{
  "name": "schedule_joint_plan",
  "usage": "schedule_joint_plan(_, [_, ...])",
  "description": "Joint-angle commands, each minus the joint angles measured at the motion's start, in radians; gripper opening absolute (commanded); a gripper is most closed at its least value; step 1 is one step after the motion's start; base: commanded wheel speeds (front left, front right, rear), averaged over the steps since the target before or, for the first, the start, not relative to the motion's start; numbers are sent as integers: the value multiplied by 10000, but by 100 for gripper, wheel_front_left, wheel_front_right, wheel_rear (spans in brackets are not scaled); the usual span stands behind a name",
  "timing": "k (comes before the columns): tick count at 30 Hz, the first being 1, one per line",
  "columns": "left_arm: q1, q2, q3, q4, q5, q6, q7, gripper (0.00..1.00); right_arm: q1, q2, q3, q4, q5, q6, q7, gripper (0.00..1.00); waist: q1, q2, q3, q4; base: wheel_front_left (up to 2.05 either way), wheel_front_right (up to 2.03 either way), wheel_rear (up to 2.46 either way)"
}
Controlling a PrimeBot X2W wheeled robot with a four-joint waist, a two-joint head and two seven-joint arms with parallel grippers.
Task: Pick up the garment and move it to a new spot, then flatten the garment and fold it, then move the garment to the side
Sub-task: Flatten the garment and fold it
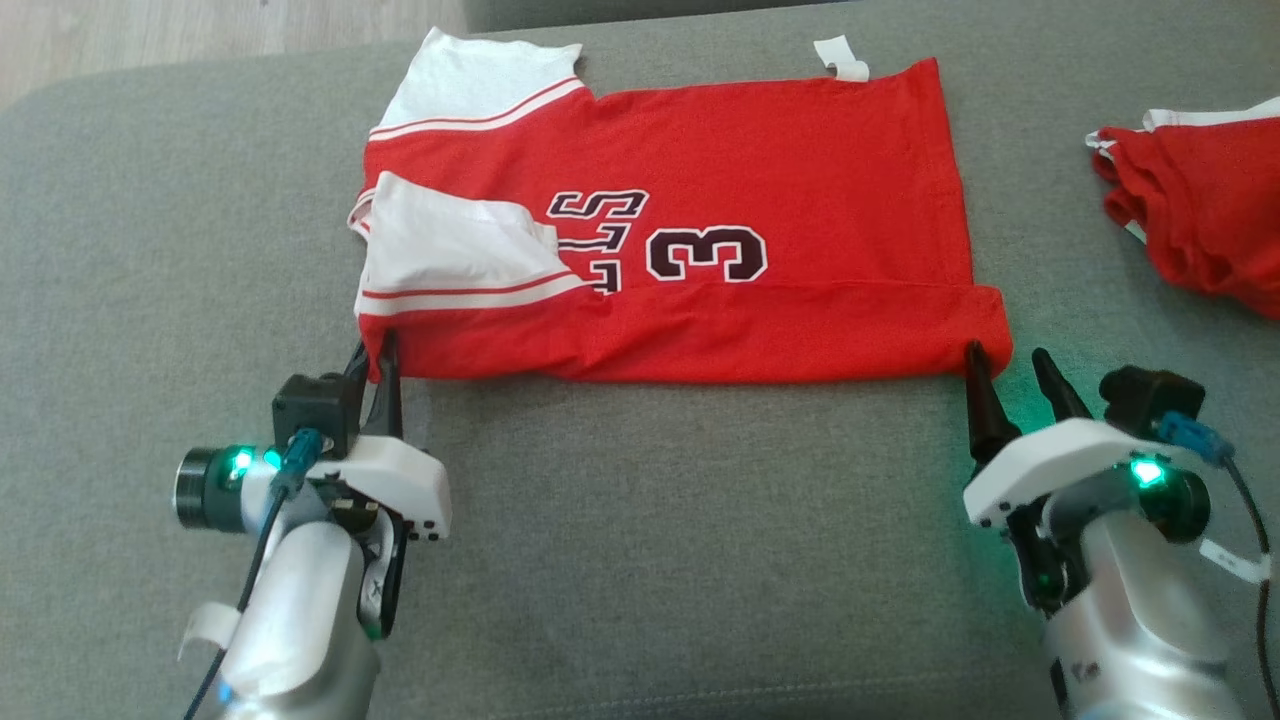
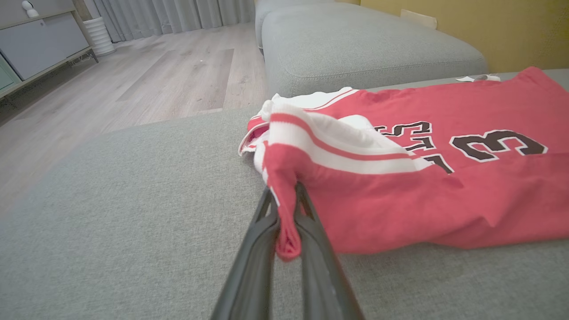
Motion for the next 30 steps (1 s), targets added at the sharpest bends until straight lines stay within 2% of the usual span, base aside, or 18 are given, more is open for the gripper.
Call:
schedule_joint_plan(1, [-255, 257, 242, -410, 107, 0, -123, 0, -580, -18, 245, 102, 146, -7, -114, 100, 0, 0, 58, 40, 0, 0, 0])
schedule_joint_plan(6, [-215, 275, 213, -466, 113, 4, -123, 0, -1147, -18, 395, 1167, 686, -7, -367, 100, 0, 0, 119, 111, 0, 0, 0])
schedule_joint_plan(10, [-190, 304, 218, -483, 103, 21, -123, 0, -1465, -18, 938, 1822, 1045, -7, -423, 100, 0, 0, 147, 127, 0, 0, 0])
schedule_joint_plan(14, [-165, 317, 217, -465, 90, 43, -123, 0, -1677, -18, 1375, 2446, 942, -7, -425, 100, 0, 0, 150, 116, 0, 0, 0])
schedule_joint_plan(15, [-164, 317, 214, -450, 87, 46, -123, 0, -1728, -18, 1444, 2585, 926, -7, -420, 70, 0, 0, 145, 116, 0, 0, 0])
schedule_joint_plan(16, [-165, 318, 210, -425, 84, 50, -123, 0, -1785, -18, 1518, 2710, 862, -7, -436, 0, 0, 0, 138, 114, 0, 0, 0])
schedule_joint_plan(24, [-115, 366, 210, -131, 33, 46, -124, 0, -2104, -152, 1829, 3260, -2, -7, -708, 0, 0, 0, -76, 65, 0, 0, 0])
schedule_joint_plan(30, [58, 383, 240, -71, -54, 34, -124, 0, -2187, -522, 1840, 3181, 4, -7, -663, 0, 0, 0, -520, 78, 0, 0, 0])
